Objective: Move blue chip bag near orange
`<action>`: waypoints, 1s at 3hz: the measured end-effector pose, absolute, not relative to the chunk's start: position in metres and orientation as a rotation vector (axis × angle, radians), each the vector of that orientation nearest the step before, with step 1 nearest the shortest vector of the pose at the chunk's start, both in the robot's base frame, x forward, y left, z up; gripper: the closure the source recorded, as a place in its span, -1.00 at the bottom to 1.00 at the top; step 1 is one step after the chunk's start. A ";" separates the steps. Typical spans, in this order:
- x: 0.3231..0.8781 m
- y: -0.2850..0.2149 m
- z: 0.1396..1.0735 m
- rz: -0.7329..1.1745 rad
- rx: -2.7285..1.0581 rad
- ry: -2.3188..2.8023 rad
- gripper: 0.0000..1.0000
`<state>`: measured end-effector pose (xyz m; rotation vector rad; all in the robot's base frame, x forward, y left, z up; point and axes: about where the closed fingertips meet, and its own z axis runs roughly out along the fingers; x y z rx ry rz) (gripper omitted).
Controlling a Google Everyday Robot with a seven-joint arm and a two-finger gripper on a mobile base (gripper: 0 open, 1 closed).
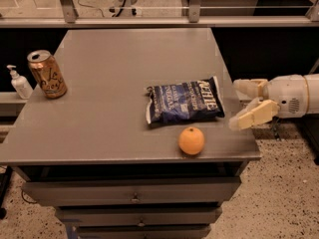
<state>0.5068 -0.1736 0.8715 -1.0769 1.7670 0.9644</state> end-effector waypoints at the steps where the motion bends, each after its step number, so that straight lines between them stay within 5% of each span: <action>1: 0.538 -0.209 0.885 0.780 -1.023 1.753 -1.00; 3: 0.587 -0.265 0.961 0.529 -0.957 1.619 -1.00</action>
Offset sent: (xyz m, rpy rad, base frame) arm 0.1287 -0.1565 0.1532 -0.1017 -0.5484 -0.4144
